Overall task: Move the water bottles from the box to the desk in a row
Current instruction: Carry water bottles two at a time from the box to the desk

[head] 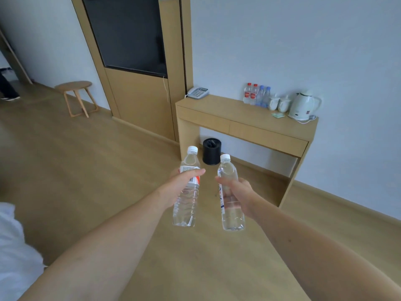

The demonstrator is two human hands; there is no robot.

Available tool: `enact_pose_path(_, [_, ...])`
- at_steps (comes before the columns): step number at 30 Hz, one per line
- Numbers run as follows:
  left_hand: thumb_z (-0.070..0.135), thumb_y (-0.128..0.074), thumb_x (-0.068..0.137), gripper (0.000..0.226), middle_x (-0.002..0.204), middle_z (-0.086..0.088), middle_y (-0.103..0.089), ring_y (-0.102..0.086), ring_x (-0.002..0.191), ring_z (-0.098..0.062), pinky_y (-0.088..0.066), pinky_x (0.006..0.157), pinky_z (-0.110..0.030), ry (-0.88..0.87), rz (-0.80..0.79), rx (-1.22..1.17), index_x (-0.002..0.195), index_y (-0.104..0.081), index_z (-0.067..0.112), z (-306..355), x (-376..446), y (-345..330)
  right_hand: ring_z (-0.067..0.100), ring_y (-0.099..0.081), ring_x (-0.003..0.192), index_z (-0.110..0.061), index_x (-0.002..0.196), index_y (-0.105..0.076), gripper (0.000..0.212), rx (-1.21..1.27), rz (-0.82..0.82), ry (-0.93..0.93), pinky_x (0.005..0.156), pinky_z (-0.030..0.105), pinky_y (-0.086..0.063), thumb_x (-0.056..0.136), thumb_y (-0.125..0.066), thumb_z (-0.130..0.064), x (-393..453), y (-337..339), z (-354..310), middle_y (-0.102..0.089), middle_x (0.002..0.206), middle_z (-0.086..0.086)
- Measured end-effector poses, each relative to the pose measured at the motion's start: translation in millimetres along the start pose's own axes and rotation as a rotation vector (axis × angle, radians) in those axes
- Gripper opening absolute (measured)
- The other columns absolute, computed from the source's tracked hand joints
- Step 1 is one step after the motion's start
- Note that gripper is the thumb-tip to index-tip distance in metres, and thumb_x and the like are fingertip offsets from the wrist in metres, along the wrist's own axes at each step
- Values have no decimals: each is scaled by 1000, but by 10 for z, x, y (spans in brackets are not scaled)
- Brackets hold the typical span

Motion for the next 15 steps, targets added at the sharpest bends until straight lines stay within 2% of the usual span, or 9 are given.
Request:
enact_pose_path(3, [58,-91,53,72,109,-8,-72,-73,88,-26,-59,58,-33,11,-23,-22,112,-64,29,270,428,-188,20,-73,54,-20,99,-57,44,0,20,-9,50,31,-58,74,-87,-41,467,149,-243,-74,61,2])
enact_pose_path(7, [56,-92,55,67,103,-6,-74,-73,86,-25,-59,64,-36,9,-44,12,110,-66,28,535,997,-357,22,-73,53,-15,102,-60,46,13,53,-35,48,31,-57,74,-87,-40,1033,271,-477,-74,60,3])
enact_pose_path(10, [54,-91,59,68,99,-7,-74,-73,79,-23,-58,61,-33,12,-75,24,114,-65,25,744,1478,-430,23,-73,54,-13,107,-60,52,13,74,-32,50,33,-58,73,-88,-39,1489,337,-664,-76,69,8])
enact_pose_path(13, [60,-91,55,69,106,-1,-72,-70,92,-20,-60,74,-38,4,-91,48,111,-65,30,987,1992,-470,26,-74,59,-13,108,-62,54,16,91,-23,56,41,-63,69,-88,-40,1984,358,-873,-77,73,11])
enact_pose_path(15, [65,-90,52,64,100,6,-70,-66,89,-13,-52,65,-32,-22,-96,73,104,-65,35,1193,2371,-467,28,-75,62,-12,110,-62,58,25,105,-13,59,41,-64,68,-88,-42,2348,349,-1037,-76,69,9])
Point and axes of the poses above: each hand's wrist, its own x-axis towards the middle knuckle, its own y-axis out of the back of the hand, z = x × y, the point moved 2 cm from there along x, towards the middle knuckle
